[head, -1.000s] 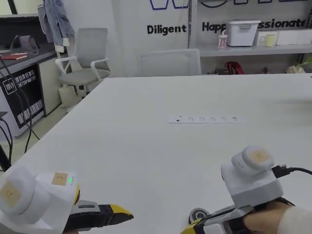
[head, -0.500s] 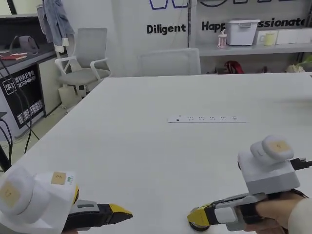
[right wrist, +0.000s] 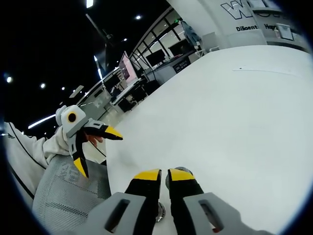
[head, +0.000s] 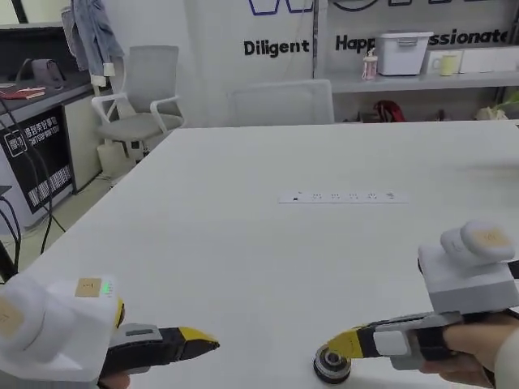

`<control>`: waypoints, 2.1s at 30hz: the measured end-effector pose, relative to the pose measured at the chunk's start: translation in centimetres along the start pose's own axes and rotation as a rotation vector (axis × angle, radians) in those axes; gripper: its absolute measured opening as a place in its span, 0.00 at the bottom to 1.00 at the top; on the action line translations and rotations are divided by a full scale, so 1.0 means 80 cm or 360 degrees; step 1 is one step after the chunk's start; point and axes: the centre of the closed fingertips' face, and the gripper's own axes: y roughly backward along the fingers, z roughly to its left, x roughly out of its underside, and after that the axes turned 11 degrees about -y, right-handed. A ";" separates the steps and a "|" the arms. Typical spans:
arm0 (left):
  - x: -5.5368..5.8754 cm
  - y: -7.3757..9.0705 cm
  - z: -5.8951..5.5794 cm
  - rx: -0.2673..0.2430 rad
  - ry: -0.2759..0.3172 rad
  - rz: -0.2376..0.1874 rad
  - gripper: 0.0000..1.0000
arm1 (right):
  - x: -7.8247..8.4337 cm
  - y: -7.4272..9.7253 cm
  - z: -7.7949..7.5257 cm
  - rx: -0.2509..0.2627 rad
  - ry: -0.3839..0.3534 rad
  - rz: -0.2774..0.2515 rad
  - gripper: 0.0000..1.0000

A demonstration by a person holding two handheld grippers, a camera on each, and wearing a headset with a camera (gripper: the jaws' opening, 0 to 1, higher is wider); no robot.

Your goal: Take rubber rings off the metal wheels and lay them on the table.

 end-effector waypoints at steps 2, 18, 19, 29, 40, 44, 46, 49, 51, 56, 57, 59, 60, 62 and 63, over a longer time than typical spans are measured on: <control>-0.007 0.001 0.004 -0.0024 -0.0004 -0.0035 0.73 | -0.005 0.004 -0.004 0.0005 -0.0021 -0.0033 0.04; -0.049 0.001 0.028 -0.0172 -0.0088 -0.0143 0.72 | -0.011 0.012 -0.022 0.0066 -0.0022 -0.0088 0.12; -0.055 0.001 0.031 -0.0185 -0.0105 -0.0151 0.72 | -0.011 0.012 -0.022 0.0064 -0.0024 -0.0093 0.12; -0.098 -0.005 0.042 -0.0192 -0.0192 -0.0197 0.73 | -0.009 0.012 -0.024 0.0066 0.0009 -0.0083 0.15; -0.163 -0.031 0.045 -0.0096 -0.0364 -0.0221 0.71 | -0.003 0.012 -0.027 0.0074 0.0054 -0.0055 0.21; -0.169 -0.043 0.049 -0.0083 -0.0387 -0.0208 0.71 | -0.002 0.011 -0.025 0.0067 0.0078 -0.0048 0.24; -0.170 -0.050 0.050 -0.0077 -0.0385 -0.0214 0.71 | -0.001 0.010 -0.023 0.0057 0.0087 -0.0044 0.25; -0.165 -0.061 0.050 -0.0069 -0.0384 -0.0196 0.70 | 0.002 0.007 -0.020 0.0045 0.0129 -0.0027 0.27; -0.157 -0.069 0.051 -0.0079 -0.0390 -0.0164 0.70 | 0.004 0.006 -0.018 0.0039 0.0155 -0.0017 0.30; -0.145 -0.084 0.046 -0.0084 -0.0367 -0.0177 0.68 | 0.013 0.001 -0.012 0.0012 0.0245 0.0028 0.35; -0.141 -0.087 0.047 -0.0090 -0.0363 -0.0176 0.67 | 0.014 0.000 -0.012 0.0011 0.0255 0.0036 0.36; -0.134 -0.090 0.049 -0.0105 -0.0349 -0.0178 0.65 | 0.018 -0.001 -0.013 0.0014 0.0283 0.0059 0.36; -0.130 -0.092 0.049 -0.0108 -0.0337 -0.0182 0.64 | 0.021 -0.002 -0.014 0.0021 0.0300 0.0078 0.36; -0.122 -0.094 0.051 -0.0115 -0.0280 -0.0199 0.64 | 0.027 -0.003 -0.017 0.0033 0.0336 0.0111 0.37; -0.117 -0.094 0.053 -0.0122 -0.0257 -0.0200 0.63 | 0.029 -0.003 -0.017 0.0035 0.0355 0.0120 0.37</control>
